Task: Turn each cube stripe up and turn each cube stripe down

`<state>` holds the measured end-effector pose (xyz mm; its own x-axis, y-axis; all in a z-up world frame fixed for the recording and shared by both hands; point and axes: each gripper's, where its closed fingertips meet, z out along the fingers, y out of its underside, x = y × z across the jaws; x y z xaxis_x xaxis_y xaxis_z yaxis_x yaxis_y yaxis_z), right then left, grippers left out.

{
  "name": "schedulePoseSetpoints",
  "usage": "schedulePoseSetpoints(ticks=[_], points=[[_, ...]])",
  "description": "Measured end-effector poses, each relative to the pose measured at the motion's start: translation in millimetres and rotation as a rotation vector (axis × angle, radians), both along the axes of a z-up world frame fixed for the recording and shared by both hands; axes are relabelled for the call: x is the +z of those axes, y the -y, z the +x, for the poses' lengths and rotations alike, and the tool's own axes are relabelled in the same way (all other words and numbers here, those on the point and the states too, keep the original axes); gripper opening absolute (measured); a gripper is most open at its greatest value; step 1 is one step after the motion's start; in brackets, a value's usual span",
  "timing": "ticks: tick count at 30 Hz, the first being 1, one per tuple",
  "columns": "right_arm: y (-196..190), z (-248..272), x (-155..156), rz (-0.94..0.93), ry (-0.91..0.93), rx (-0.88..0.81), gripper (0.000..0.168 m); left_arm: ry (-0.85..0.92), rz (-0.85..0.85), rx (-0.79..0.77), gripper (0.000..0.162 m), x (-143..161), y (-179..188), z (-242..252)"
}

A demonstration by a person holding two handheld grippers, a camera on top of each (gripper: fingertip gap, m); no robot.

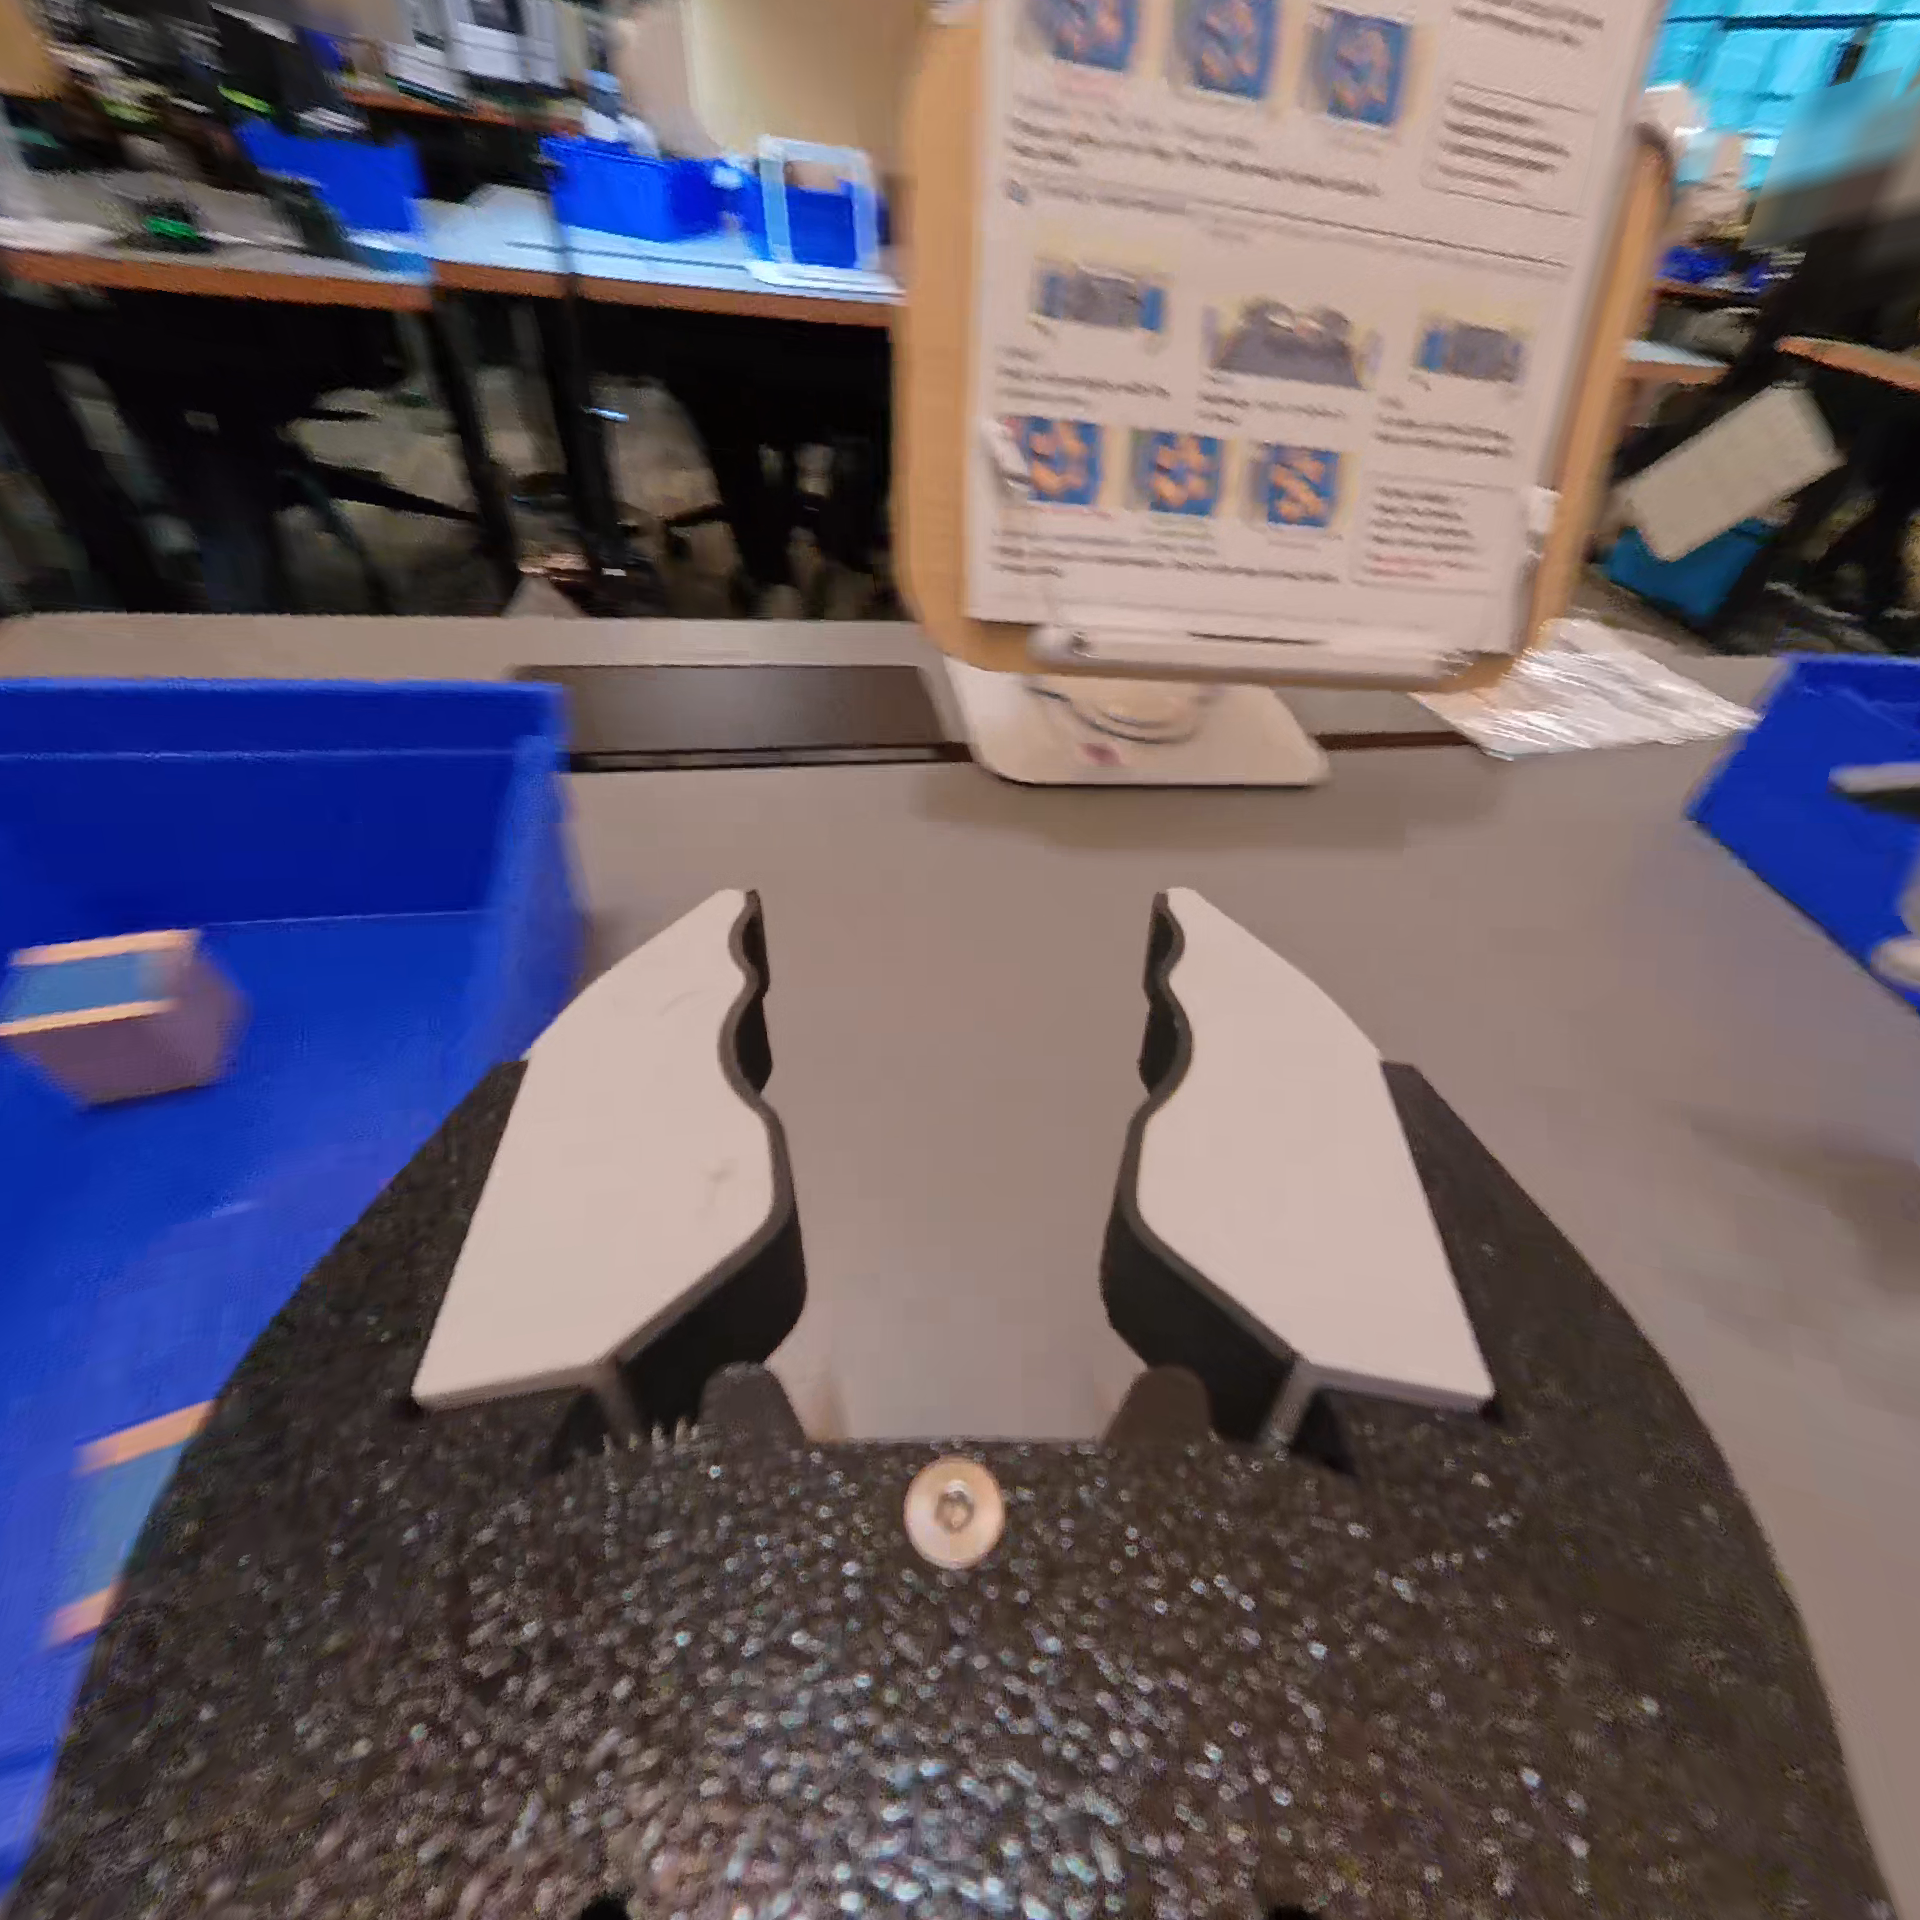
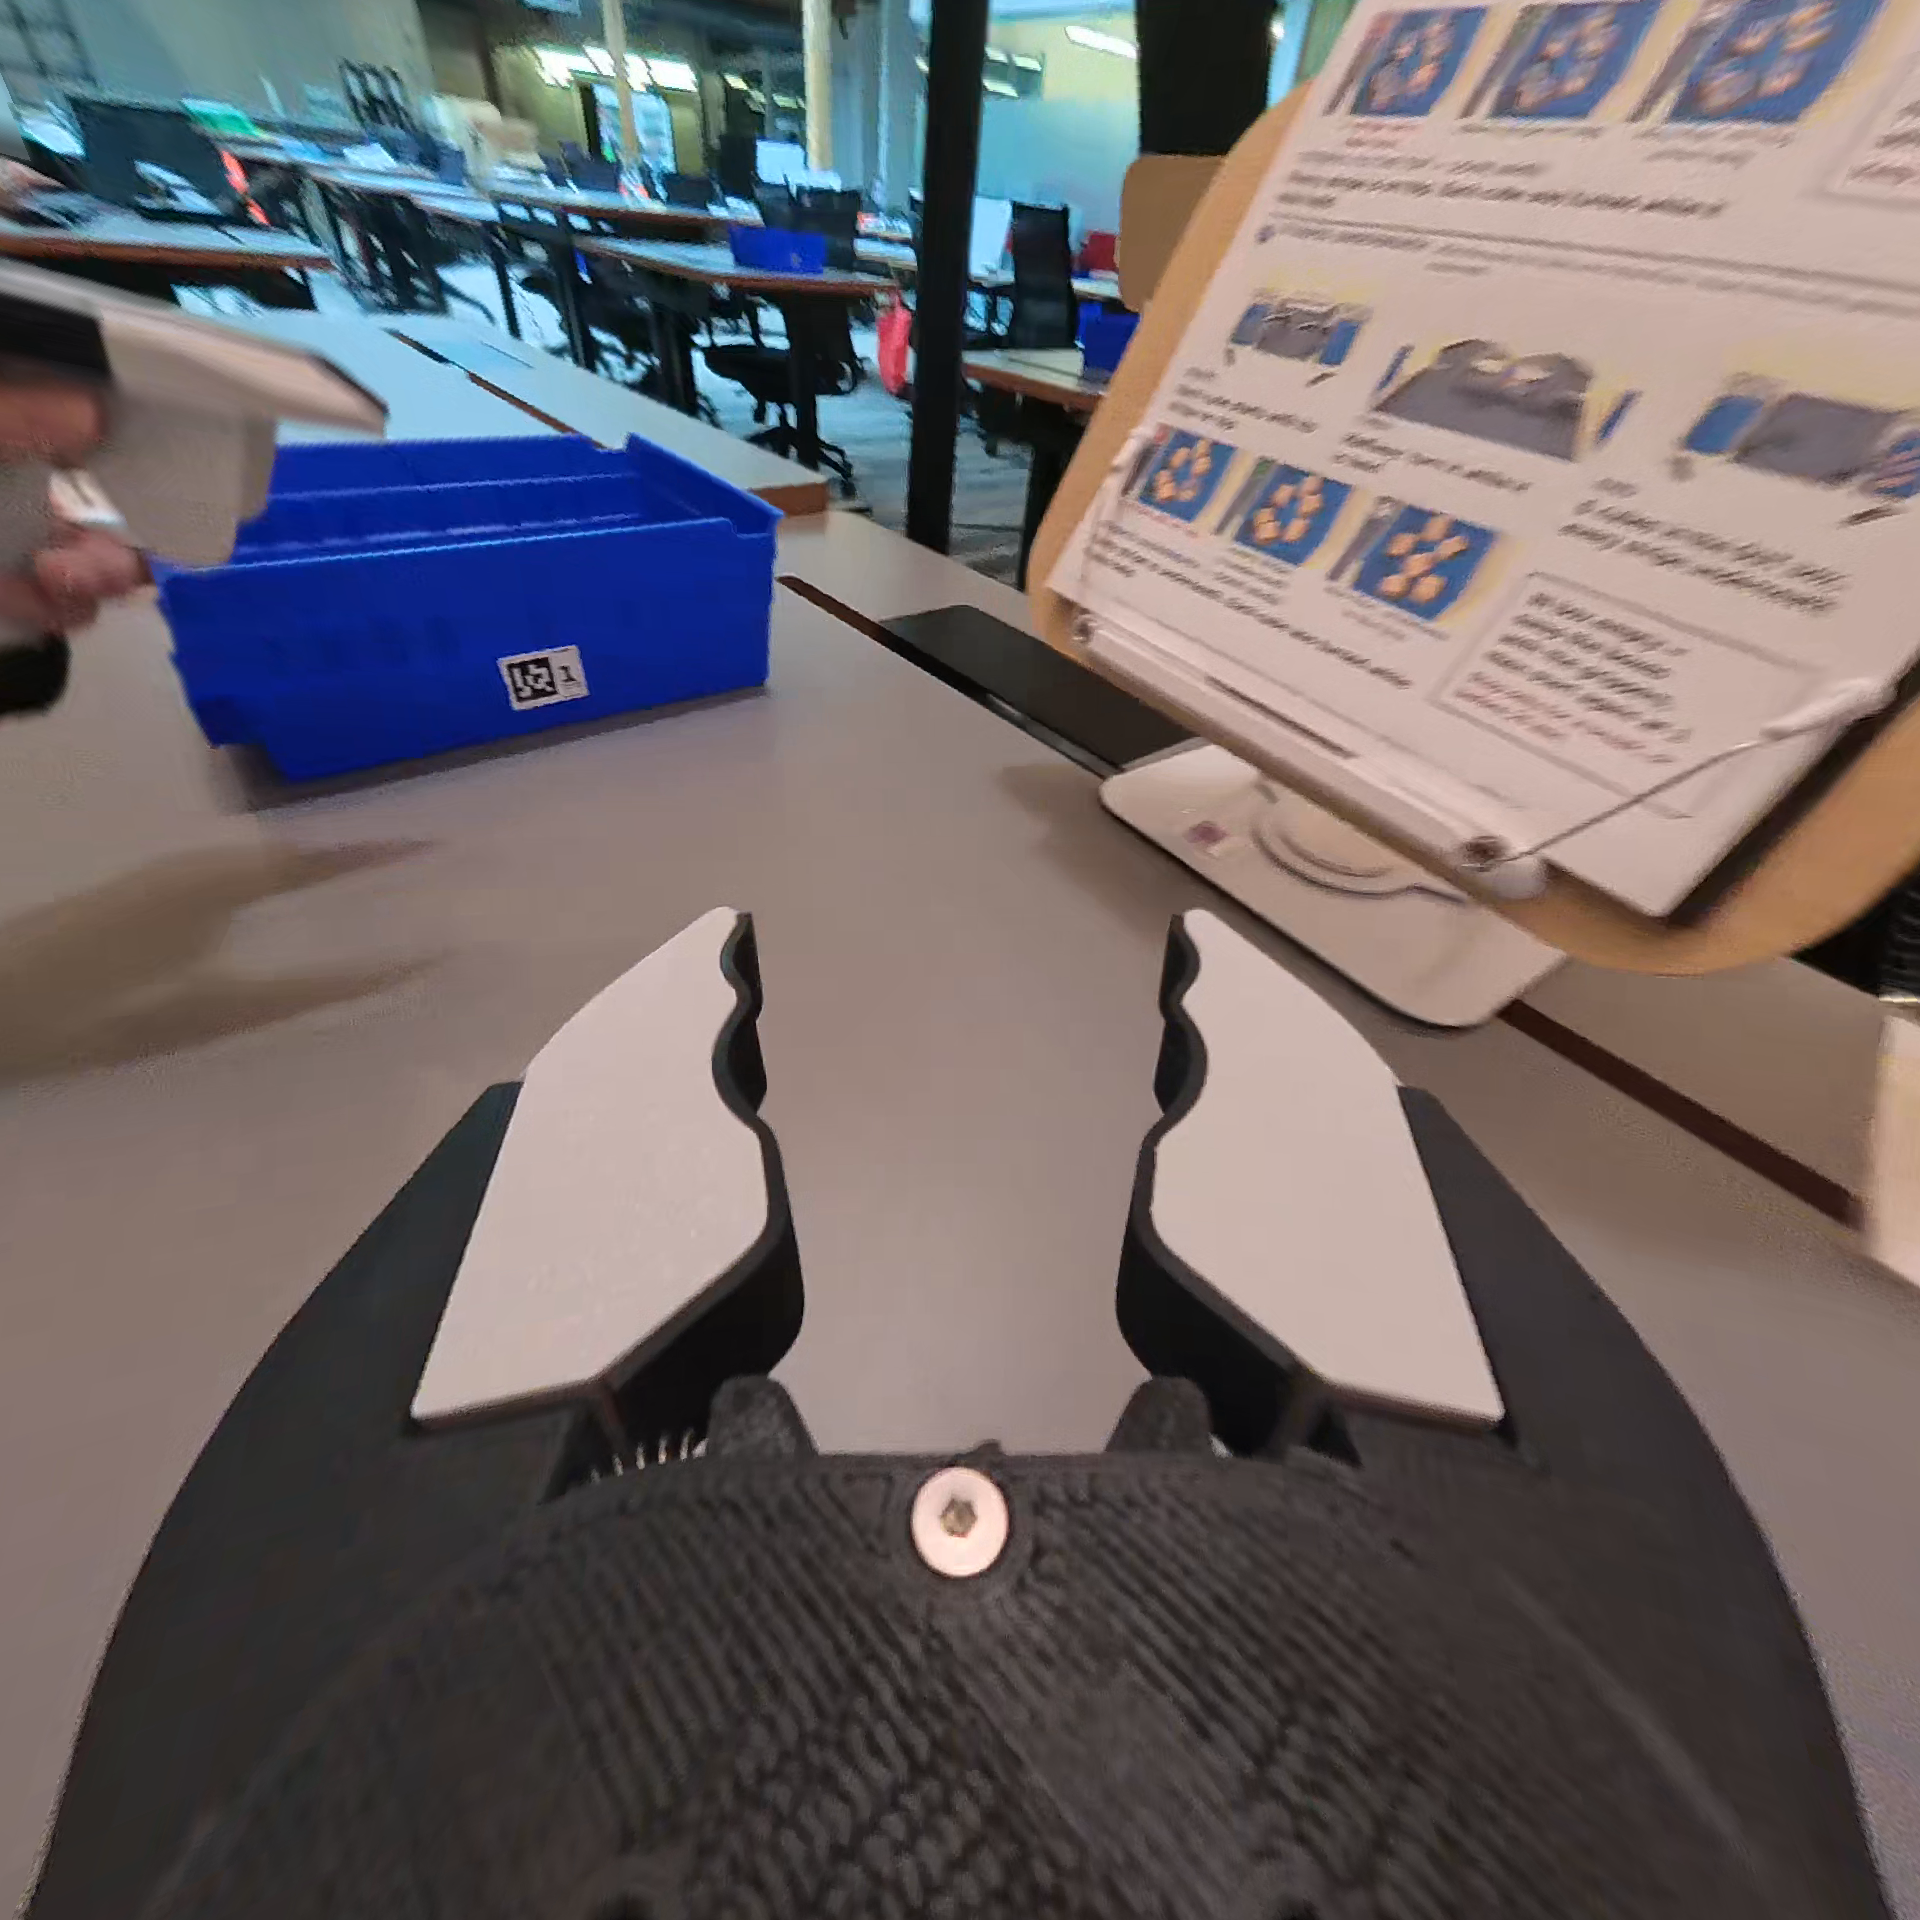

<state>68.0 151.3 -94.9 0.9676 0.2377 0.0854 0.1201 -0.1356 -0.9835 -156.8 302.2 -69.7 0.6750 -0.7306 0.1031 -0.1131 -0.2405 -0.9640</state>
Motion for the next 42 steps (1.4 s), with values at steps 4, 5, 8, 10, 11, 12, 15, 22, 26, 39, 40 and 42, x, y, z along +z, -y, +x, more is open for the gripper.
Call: schedulePoseSetpoints(ticks=[4, 5, 8, 10, 11, 12, 15, 22, 26, 39, 40, 42], points=[[-8.9, -20.2, -21.7, 0.071, -0.043, 0.057, 0.075, -0.173, -0.027, 0.185, 0.070, 2.6, -77.8, -71.5], [-9.6, -22.3, -24.3, 0.090, -0.058, 0.063, 0.074, -0.230, -0.045, 0.210, 0.072, -3.3, -97.5, -84.8], [-8.9, -28.9, -31.7, 0.112, -0.087, 0.094, 0.074, -0.376, -0.167, 0.243, 0.073, -35.3, -148.3, -110.5], [-7.8, -33.2, -38.1, 0.111, -0.067, 0.114, 0.074, -0.448, -0.303, 0.212, 0.073, -62.3, -167.6, -115.6], [-7.4, -34.3, -40.6, 0.117, -0.057, 0.116, 0.074, -0.483, -0.360, 0.207, 0.073, -73.7, -175.8, -118.2], [-6.8, -35.6, -41.1, 0.117, -0.056, 0.119, 0.074, -0.524, -0.402, 0.215, 0.072, -83.6, -184.3, -121.5], [-4.9, -39.3, -40.4, 0.129, -0.040, 0.132, 0.074, -0.612, -0.469, 0.235, 0.071, -103.1, -205.9, -124.8], [-5.3, -40.0, -41.4, 0.121, -0.044, 0.139, 0.074, -0.744, -0.598, 0.247, 0.068, -138.7, -229.6, -115.3], [-5.0, -40.1, -41.2, 0.122, -0.045, 0.139, 0.074, -0.788, -0.616, 0.270, 0.062, -152.1, -237.9, -116.4], [-4.0, -43.6, -42.8, 0.119, -0.017, 0.150, 0.075, -0.469, -0.422, 0.237, 0.045, -71.4, -210.5, -87.1], [-3.6, -43.5, -42.4, 0.122, -0.016, 0.149, 0.076, -0.385, -0.384, 0.200, 0.045, -48.5, -198.2, -75.1], [-2.5, -43.8, -41.4, 0.134, -0.011, 0.149, 0.078, -0.238, -0.303, 0.107, 0.045, -4.0, -165.5, -48.0]])
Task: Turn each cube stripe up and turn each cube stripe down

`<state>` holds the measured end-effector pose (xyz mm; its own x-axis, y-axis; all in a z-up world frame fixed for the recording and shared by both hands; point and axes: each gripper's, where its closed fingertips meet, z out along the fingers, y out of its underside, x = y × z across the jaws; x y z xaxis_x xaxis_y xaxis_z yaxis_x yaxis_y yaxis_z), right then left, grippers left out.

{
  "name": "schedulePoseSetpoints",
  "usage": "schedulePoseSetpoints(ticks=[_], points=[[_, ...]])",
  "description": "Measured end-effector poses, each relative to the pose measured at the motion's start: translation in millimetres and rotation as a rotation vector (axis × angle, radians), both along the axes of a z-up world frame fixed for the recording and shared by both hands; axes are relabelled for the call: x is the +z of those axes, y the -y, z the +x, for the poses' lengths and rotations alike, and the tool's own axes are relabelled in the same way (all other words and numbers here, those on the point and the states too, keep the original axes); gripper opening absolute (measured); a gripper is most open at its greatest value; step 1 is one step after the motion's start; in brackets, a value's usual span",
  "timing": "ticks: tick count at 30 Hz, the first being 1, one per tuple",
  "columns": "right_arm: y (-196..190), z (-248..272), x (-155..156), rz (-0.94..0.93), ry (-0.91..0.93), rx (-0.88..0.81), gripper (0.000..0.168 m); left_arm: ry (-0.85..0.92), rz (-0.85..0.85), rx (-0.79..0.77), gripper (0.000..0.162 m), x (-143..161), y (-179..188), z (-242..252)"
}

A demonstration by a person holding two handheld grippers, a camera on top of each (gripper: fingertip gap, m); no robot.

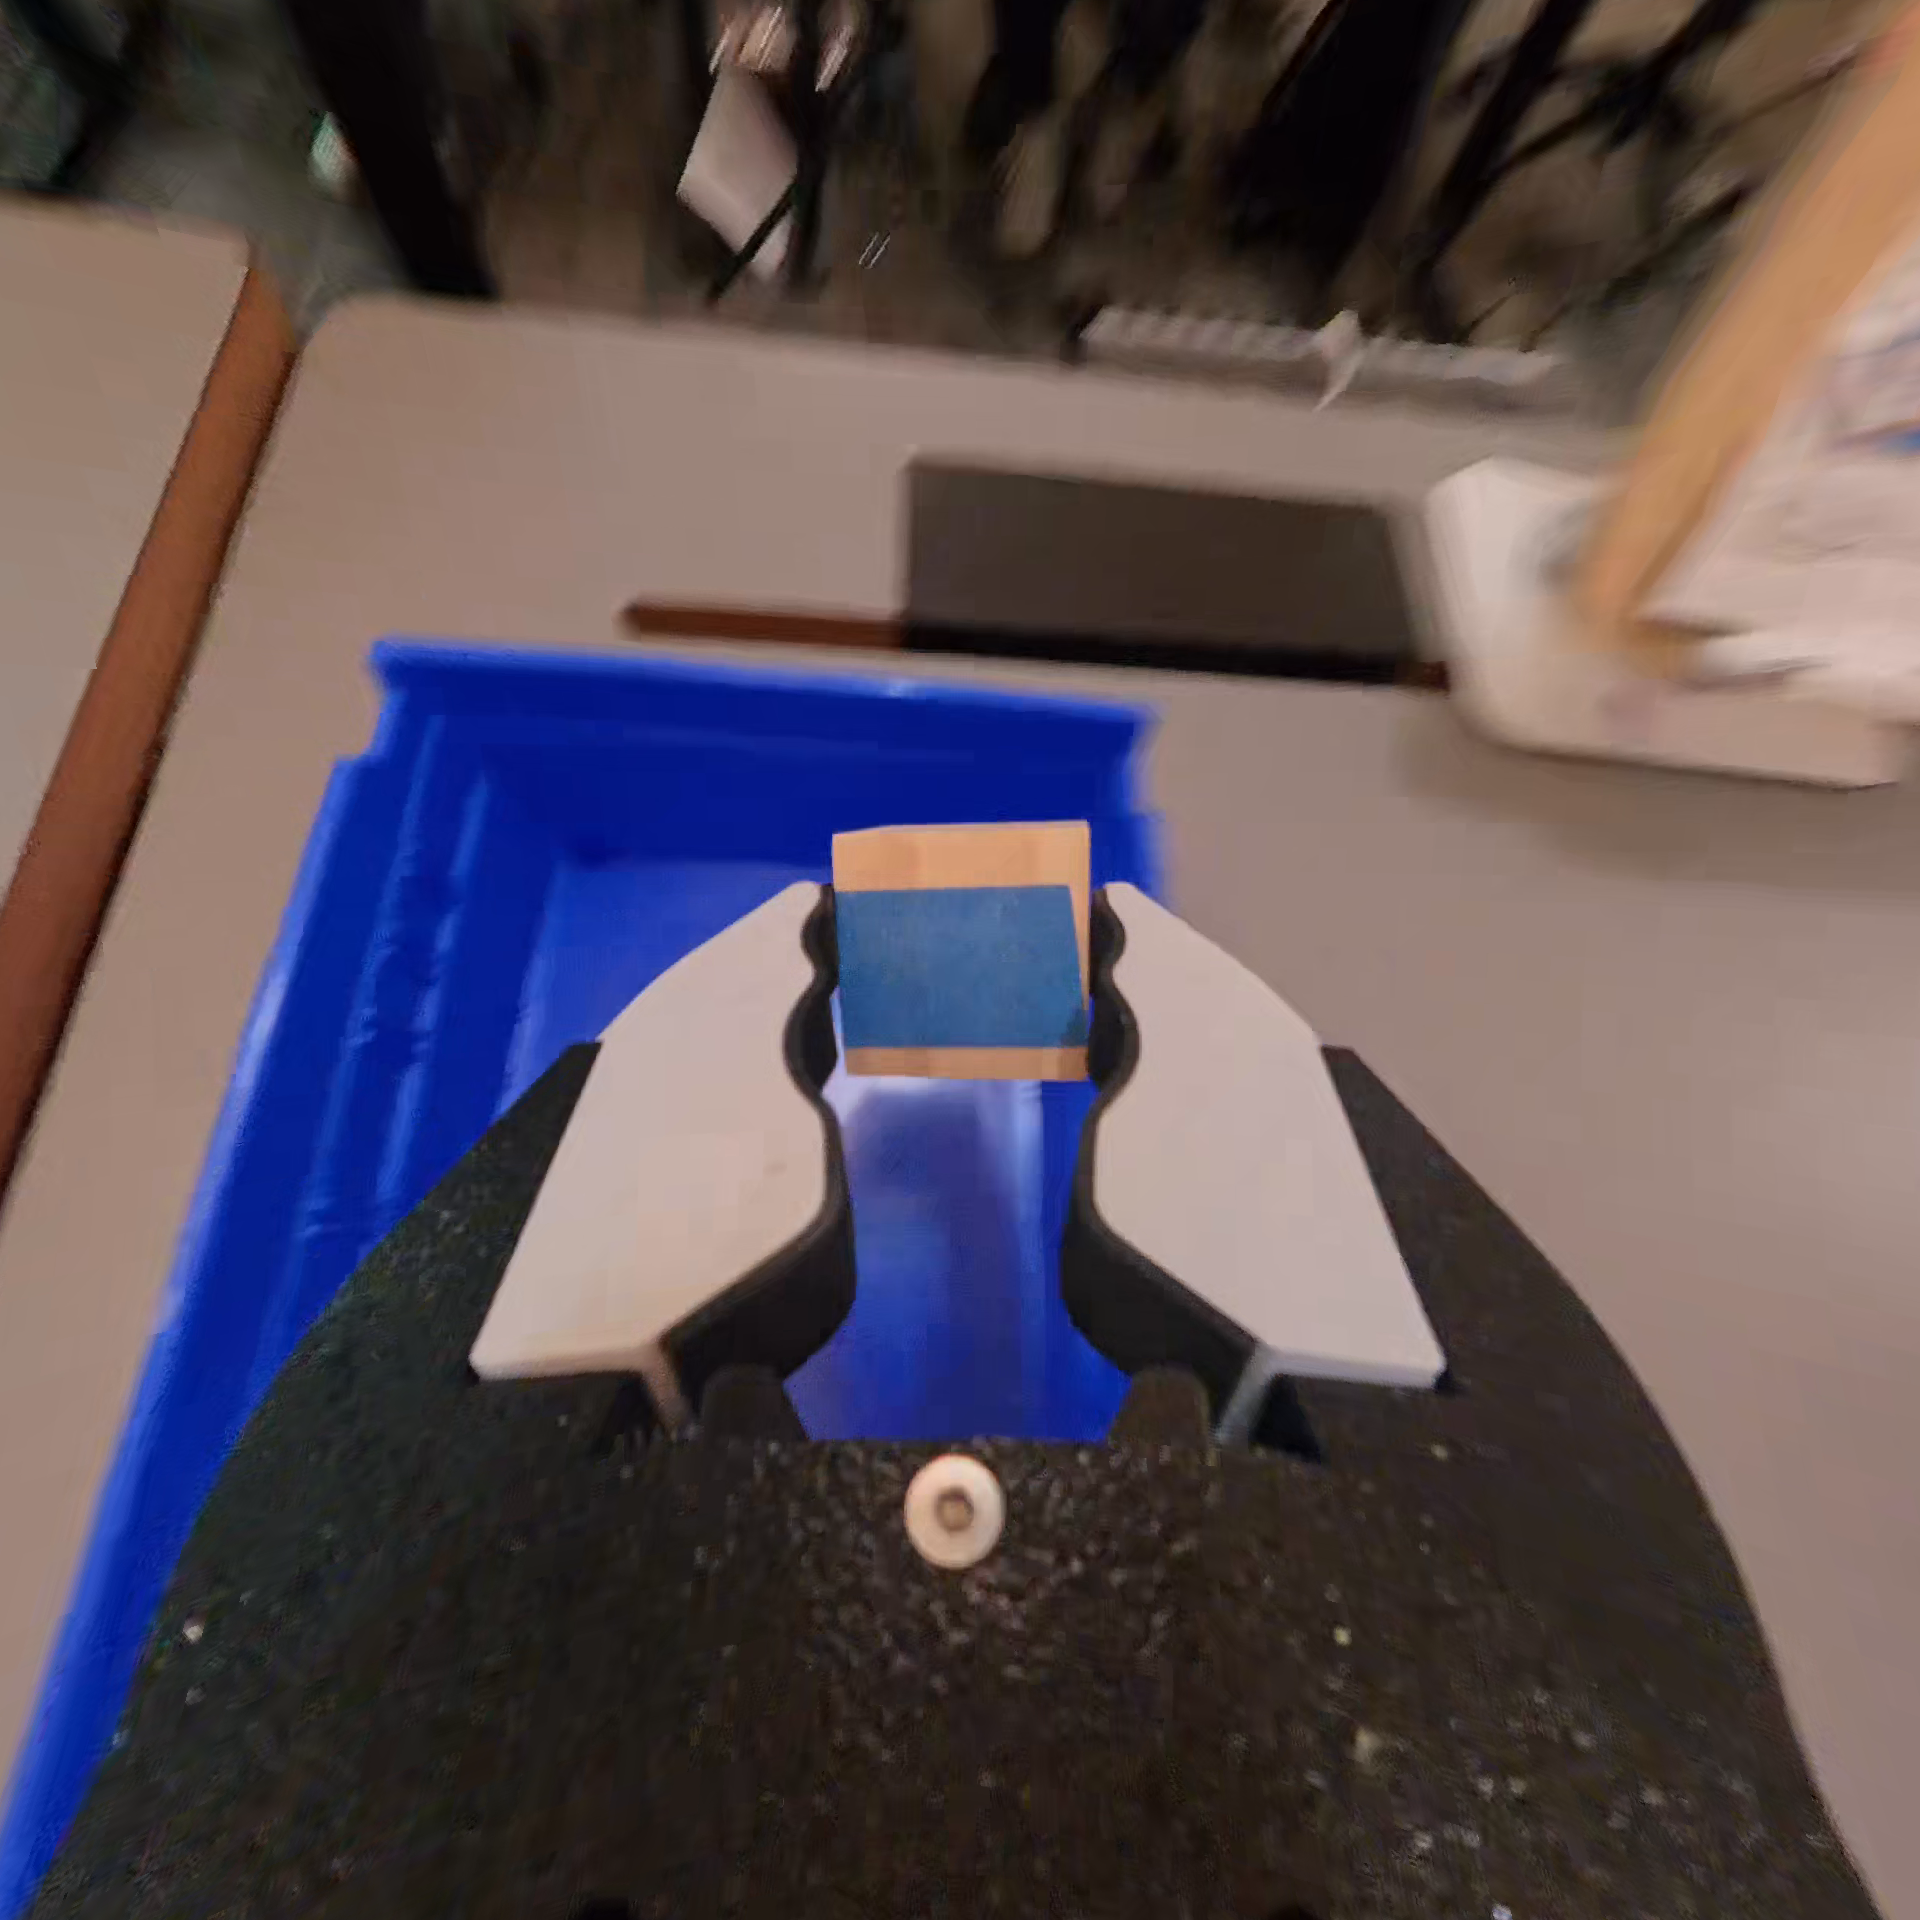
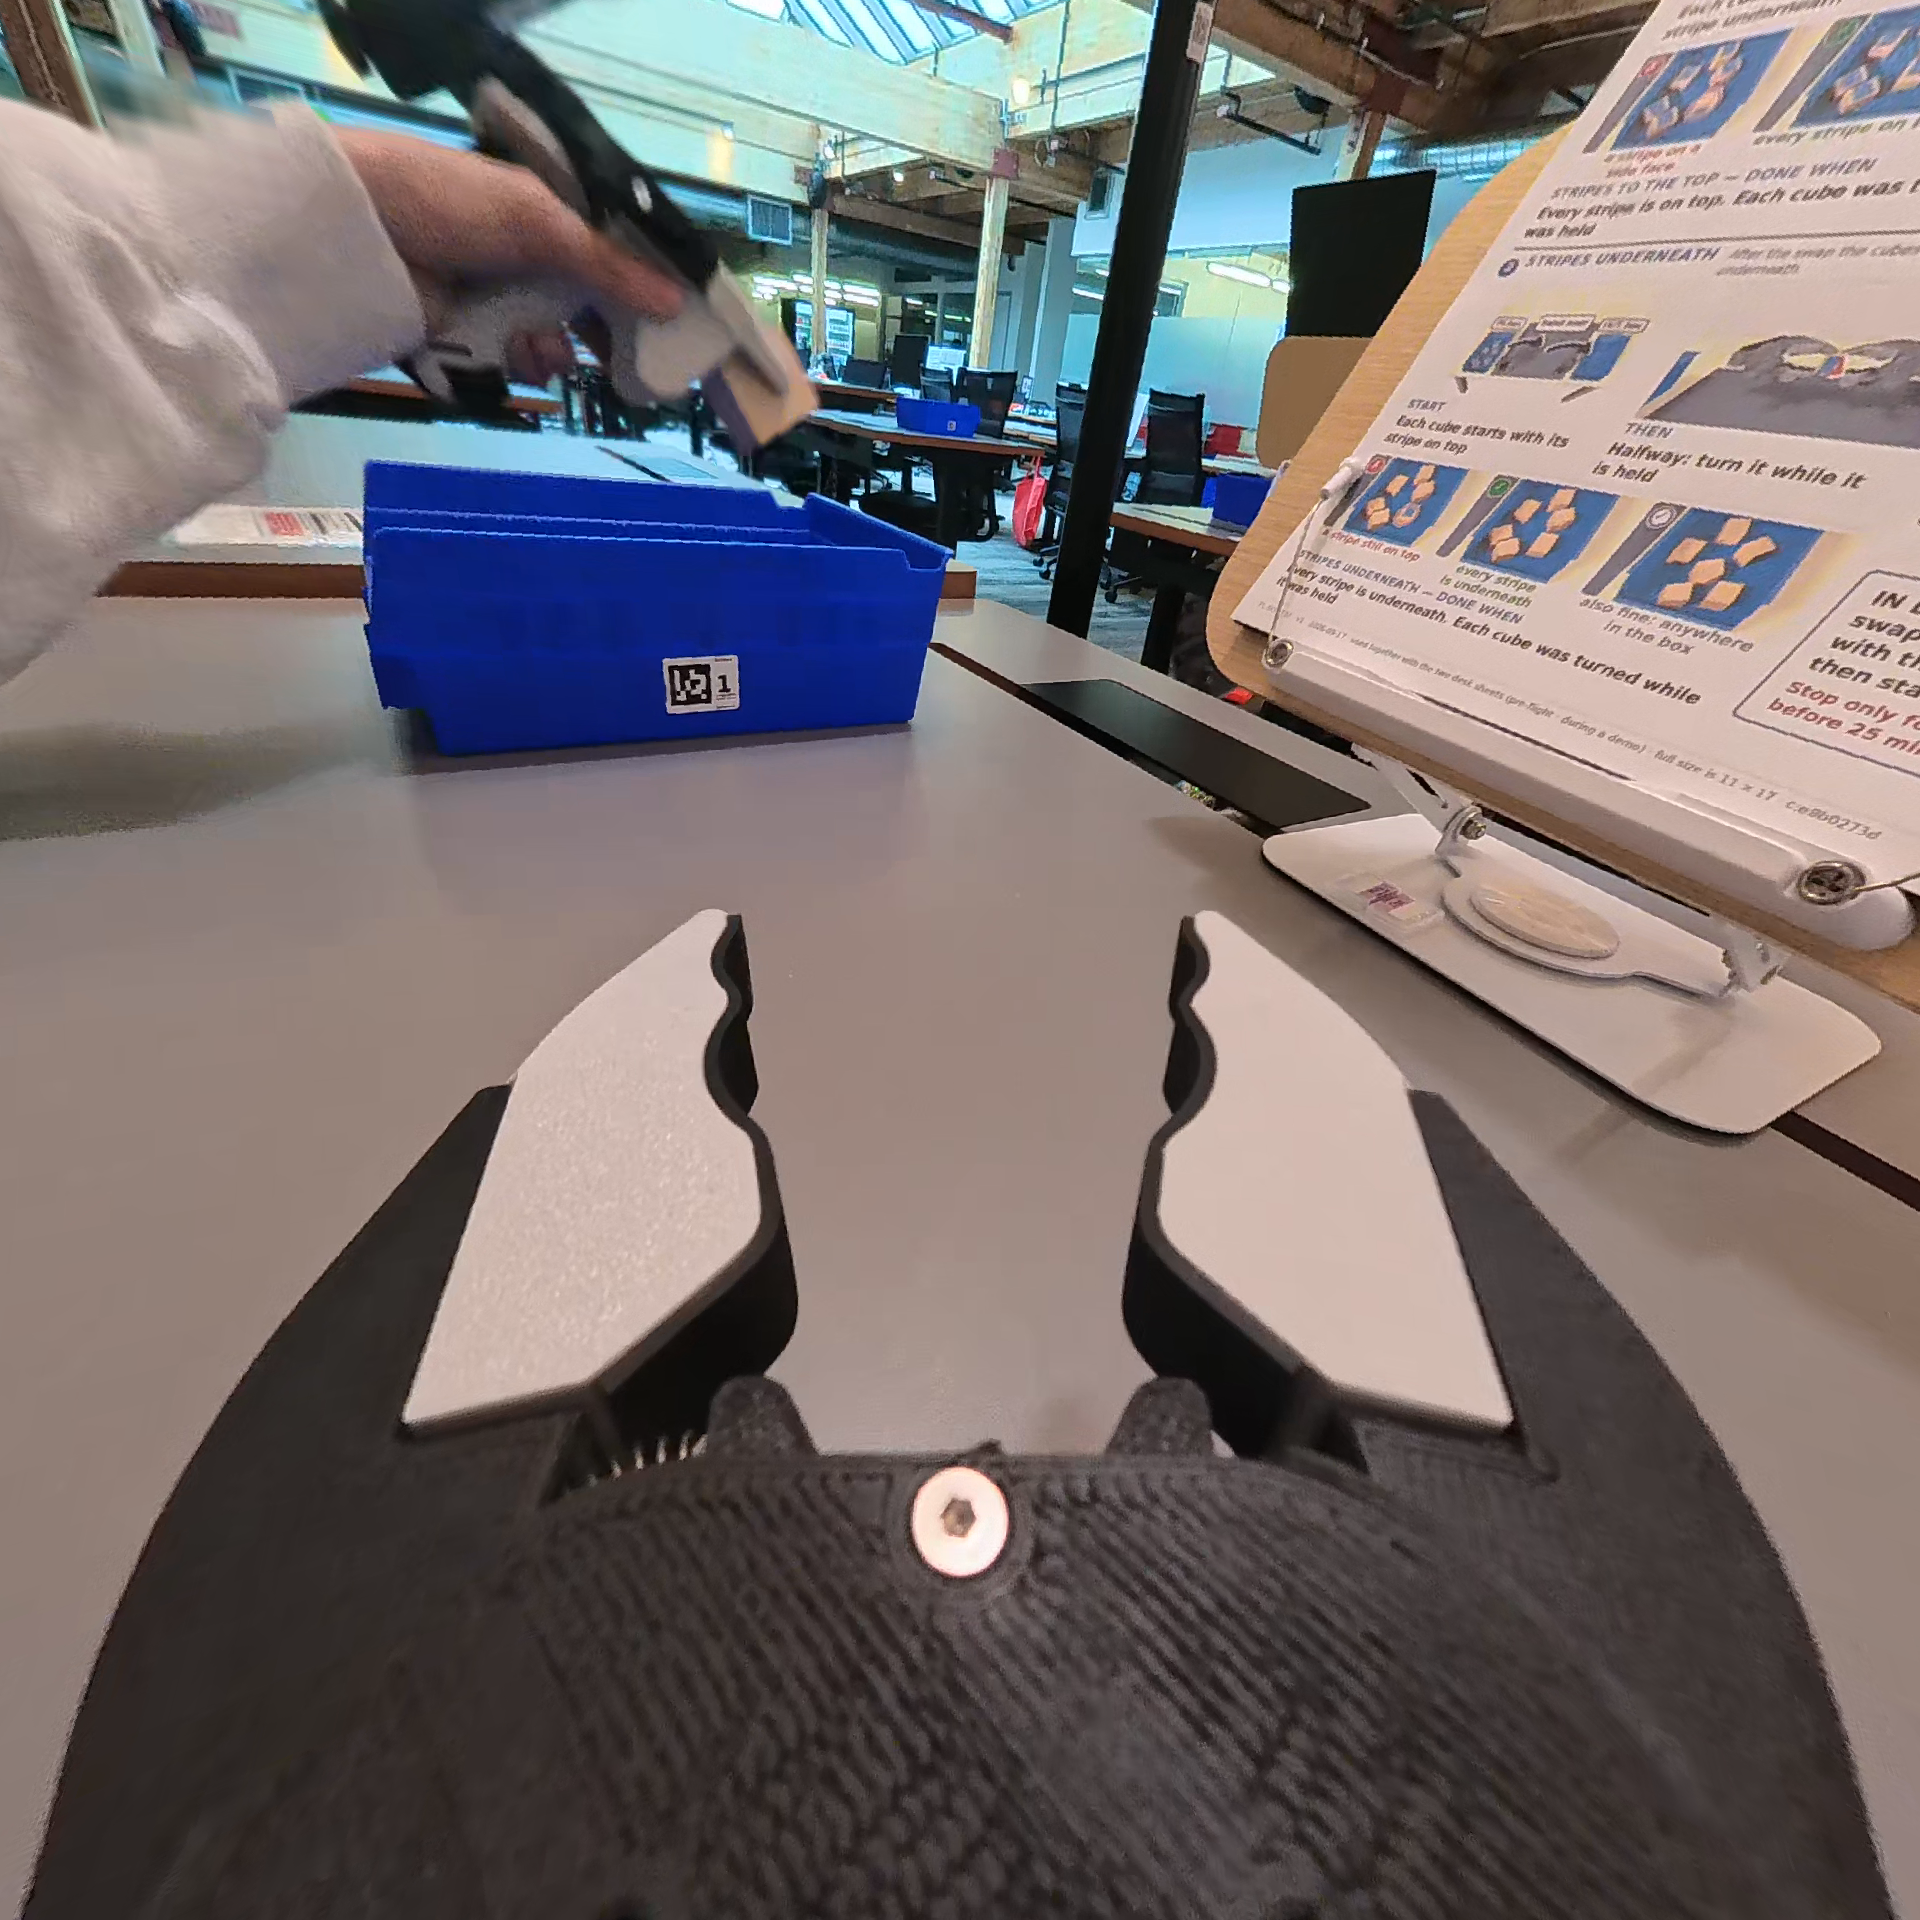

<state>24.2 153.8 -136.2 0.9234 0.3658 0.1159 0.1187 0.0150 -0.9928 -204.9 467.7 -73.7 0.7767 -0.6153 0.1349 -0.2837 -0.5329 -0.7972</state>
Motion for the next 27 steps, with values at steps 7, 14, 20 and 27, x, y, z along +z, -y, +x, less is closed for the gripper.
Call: schedulePoseSetpoints(ticks=[7, 14, 20, 27], points=[[14.8, -3.7, 26.4, 0.168, 0.132, -0.057, 0.080, 0.387, 0.041, -0.507, 0.045, 65.2, 167.9, 121.2], [54.6, -12.3, 76.8, 0.312, 0.376, -0.115, 0.080, 0.654, -0.228, -0.990, 0.044, 43.9, 297.3, 194.8], [66.9, -23.9, 89.6, 0.329, 0.529, -0.126, 0.079, 0.738, -0.367, -1.227, 0.044, 40.5, 355.5, 207.0], [72.2, -38.0, 103.7, 0.401, 0.627, -0.106, 0.070, 0.784, -0.551, -1.326, 0.044, 34.6, 382.7, 200.4]])
